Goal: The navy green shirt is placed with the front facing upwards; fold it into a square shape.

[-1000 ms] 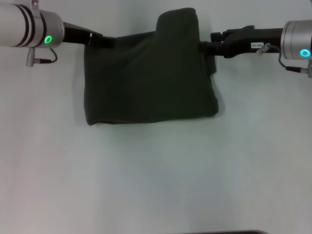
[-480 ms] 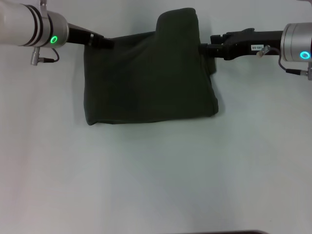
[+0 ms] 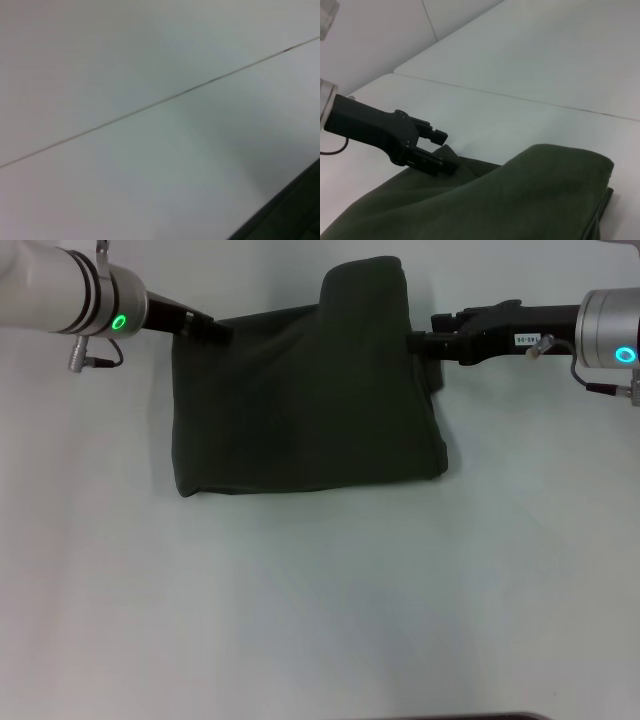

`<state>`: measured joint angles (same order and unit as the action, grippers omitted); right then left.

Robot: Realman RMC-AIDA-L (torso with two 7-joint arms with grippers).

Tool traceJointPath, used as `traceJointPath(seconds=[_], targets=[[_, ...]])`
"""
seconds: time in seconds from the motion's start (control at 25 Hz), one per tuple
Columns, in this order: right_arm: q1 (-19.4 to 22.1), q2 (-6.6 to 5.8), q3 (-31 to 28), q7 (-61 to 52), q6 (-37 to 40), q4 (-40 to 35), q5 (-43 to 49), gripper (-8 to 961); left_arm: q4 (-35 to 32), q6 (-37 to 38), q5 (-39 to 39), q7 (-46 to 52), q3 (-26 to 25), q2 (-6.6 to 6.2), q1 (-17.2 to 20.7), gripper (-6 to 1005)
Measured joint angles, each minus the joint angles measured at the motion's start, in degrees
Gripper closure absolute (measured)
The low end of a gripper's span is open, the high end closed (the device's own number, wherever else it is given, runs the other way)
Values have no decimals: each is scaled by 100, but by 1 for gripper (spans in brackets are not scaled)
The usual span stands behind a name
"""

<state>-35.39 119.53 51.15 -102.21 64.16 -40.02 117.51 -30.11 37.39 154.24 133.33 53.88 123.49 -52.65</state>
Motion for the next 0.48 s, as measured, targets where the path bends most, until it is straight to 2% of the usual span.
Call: traceJointPath(seconds=[0.28, 0.48], targets=[[6, 0, 1, 0, 0, 13, -3, 426, 121, -21, 30, 3, 16, -8, -88, 170], [25, 0, -2, -2, 0, 13, -46, 426, 100, -19, 95, 141, -23, -16, -120, 350]])
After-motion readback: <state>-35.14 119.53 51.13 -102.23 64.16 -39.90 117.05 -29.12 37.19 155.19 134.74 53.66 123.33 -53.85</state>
